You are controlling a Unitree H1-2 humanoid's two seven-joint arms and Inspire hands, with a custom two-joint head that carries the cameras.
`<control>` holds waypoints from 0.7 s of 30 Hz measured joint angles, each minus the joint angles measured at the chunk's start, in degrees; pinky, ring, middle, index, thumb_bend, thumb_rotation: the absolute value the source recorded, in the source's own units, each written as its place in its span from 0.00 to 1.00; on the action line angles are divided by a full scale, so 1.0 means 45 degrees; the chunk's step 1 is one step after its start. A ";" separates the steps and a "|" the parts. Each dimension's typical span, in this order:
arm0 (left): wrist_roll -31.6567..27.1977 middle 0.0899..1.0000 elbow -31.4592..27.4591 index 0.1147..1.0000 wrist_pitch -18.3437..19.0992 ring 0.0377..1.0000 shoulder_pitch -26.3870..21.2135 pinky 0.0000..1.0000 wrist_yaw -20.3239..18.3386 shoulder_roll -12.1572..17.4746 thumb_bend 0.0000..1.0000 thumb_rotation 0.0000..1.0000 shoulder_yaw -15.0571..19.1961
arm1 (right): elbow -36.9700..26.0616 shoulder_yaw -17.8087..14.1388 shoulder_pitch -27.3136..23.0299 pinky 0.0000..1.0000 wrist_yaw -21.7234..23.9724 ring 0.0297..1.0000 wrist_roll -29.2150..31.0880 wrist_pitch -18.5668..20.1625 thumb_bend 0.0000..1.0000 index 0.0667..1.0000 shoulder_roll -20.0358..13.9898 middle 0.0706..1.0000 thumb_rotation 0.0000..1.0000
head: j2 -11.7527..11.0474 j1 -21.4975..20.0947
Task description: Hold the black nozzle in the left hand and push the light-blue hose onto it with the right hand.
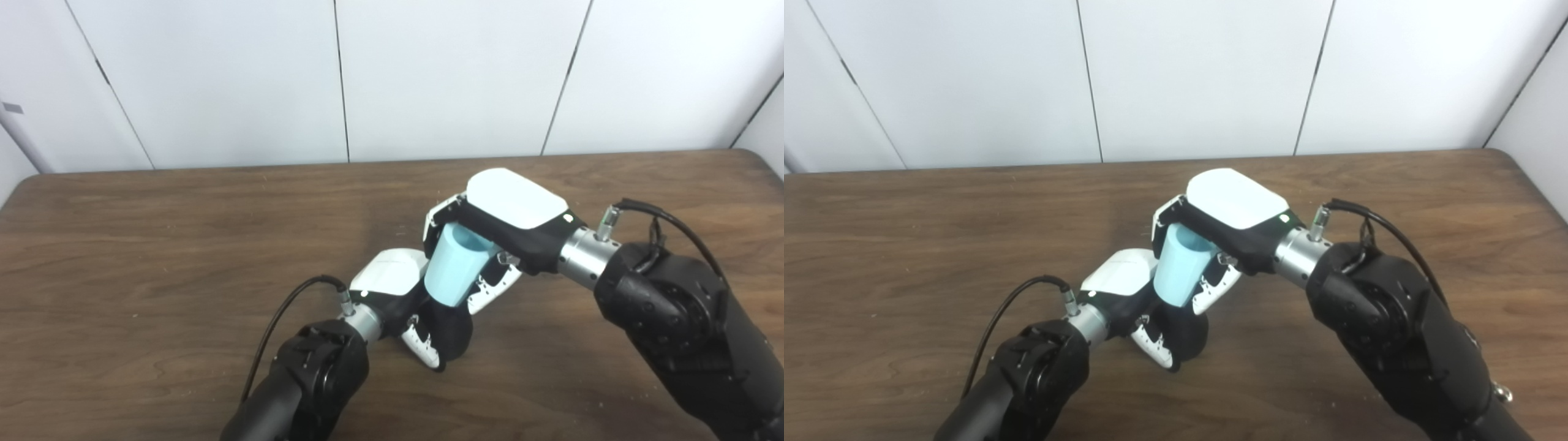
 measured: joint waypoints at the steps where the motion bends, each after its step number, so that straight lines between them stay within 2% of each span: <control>1: 0.0000 0.45 -0.0002 0.41 0.0000 0.79 -0.0002 0.94 0.0000 0.0000 0.52 0.00 -0.0015 | 0.0011 0.0062 -0.0161 0.31 0.0202 0.42 0.0000 0.0000 0.50 0.44 -0.0040 0.47 0.00 | 0.0000 0.0000; 4: 0.0001 0.45 -0.0001 0.41 0.0000 0.79 -0.0007 0.94 0.0000 -0.0017 0.52 0.00 -0.0062 | 0.0030 0.0255 -0.0689 0.31 0.0797 0.42 0.0019 0.0001 0.50 0.44 -0.0278 0.47 0.00 | 0.0020 0.0000; 10: 0.0000 0.45 0.0000 0.41 0.0000 0.77 -0.0052 0.92 0.0000 -0.0018 0.52 0.00 -0.0129 | 0.0202 0.0351 -0.1267 0.31 0.1700 0.42 0.0169 -0.0002 0.50 0.44 -0.0300 0.47 0.00 | 0.0059 0.0000; 15: -0.0003 0.45 0.0000 0.41 0.0000 0.78 -0.0062 0.92 -0.0001 -0.0009 0.52 0.00 -0.0128 | 0.0251 0.0350 -0.1314 0.31 0.1760 0.41 0.0219 -0.0295 0.50 0.45 -0.0317 0.48 0.00 | 0.0117 0.0000; 16: -0.0004 0.54 0.0001 0.41 0.0000 0.79 -0.0060 0.92 -0.0001 -0.0009 0.52 0.02 -0.0126 | 0.0251 0.0353 -0.1300 0.31 0.1749 0.41 0.0215 -0.0375 0.50 0.46 -0.0327 0.48 0.00 | 0.0117 0.0000; 17: -0.0004 0.59 0.0001 0.42 0.0000 0.79 -0.0055 0.92 -0.0001 -0.0012 0.52 0.03 -0.0122 | 0.0250 0.0354 -0.1280 0.31 0.1730 0.41 0.0215 -0.0417 0.50 0.46 -0.0328 0.48 0.00 | 0.0117 0.0000; 19: -0.0042 0.63 -0.0001 0.42 0.0000 0.79 -0.0053 0.93 -0.0018 -0.0010 0.52 0.04 -0.0107 | 0.0248 0.0352 -0.1224 0.31 0.1692 0.42 0.0187 -0.0486 0.50 0.45 -0.0328 0.47 0.00 | 0.0156 -0.0020; 21: -0.0099 0.62 -0.0001 0.42 0.0000 0.79 -0.0044 0.93 -0.0060 -0.0012 0.52 0.04 -0.0074 | 0.0240 0.0382 -0.1173 0.32 0.1684 0.42 0.0161 -0.0607 0.50 0.43 -0.0326 0.46 0.00 | 0.0215 -0.0058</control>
